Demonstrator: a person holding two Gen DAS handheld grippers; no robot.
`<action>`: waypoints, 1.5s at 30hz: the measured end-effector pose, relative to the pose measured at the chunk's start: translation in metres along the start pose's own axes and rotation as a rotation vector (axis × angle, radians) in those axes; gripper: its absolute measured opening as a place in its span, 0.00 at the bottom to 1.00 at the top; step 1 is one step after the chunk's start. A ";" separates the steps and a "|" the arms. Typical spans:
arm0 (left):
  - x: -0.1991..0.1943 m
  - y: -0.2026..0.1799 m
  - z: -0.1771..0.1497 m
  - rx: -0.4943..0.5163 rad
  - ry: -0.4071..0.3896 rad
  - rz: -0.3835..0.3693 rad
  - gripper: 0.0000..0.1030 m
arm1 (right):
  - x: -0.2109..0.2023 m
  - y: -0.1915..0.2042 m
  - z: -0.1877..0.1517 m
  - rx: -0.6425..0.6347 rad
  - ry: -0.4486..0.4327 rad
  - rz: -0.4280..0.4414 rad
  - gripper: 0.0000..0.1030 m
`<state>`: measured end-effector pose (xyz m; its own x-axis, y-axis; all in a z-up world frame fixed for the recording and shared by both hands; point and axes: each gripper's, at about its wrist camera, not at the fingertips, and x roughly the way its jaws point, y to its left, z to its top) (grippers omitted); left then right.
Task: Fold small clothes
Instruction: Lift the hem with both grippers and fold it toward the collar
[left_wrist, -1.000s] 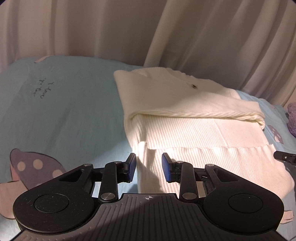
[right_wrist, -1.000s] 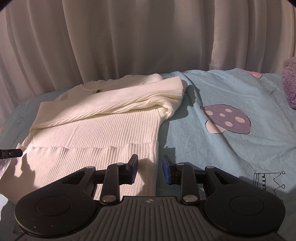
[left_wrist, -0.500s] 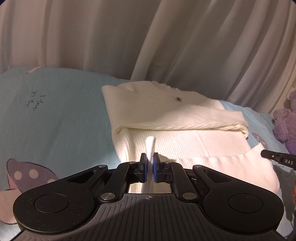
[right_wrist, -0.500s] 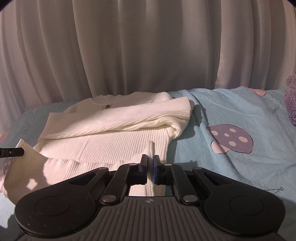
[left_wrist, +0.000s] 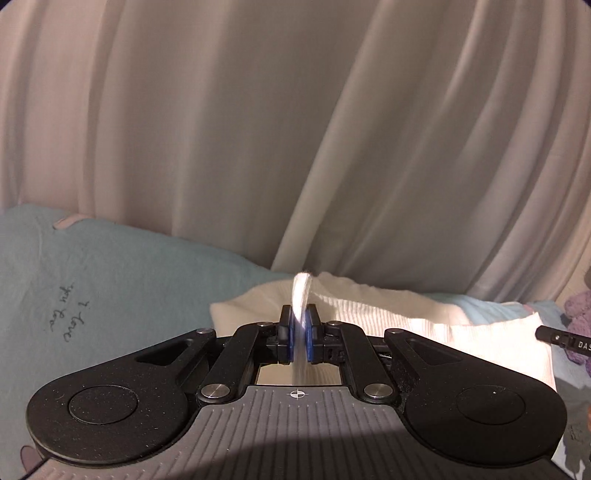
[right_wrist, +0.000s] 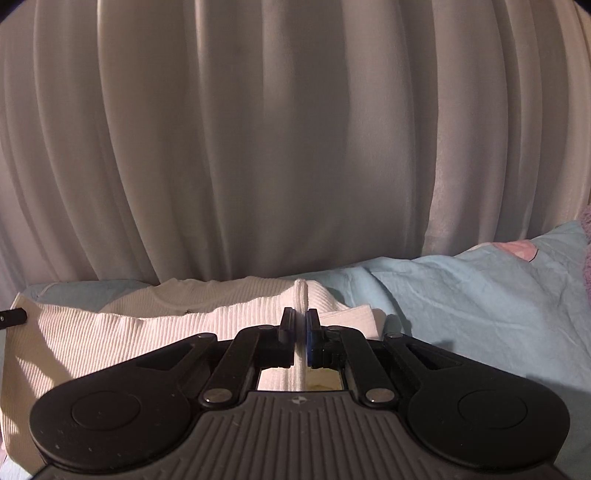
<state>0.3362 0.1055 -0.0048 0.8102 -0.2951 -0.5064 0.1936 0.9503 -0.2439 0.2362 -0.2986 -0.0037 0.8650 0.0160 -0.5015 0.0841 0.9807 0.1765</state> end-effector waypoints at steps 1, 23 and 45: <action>0.012 0.001 0.000 -0.008 0.030 -0.001 0.08 | 0.010 -0.002 0.000 0.013 0.016 0.005 0.05; 0.070 0.006 -0.034 0.016 0.215 -0.058 0.08 | 0.059 -0.011 -0.022 0.013 0.160 0.078 0.05; 0.150 -0.026 0.052 0.112 -0.016 0.183 0.13 | 0.133 0.029 0.056 -0.104 -0.091 -0.179 0.06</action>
<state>0.4811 0.0422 -0.0319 0.8460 -0.1157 -0.5204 0.1020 0.9933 -0.0549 0.3817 -0.2788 -0.0179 0.8825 -0.1732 -0.4373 0.1928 0.9812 0.0006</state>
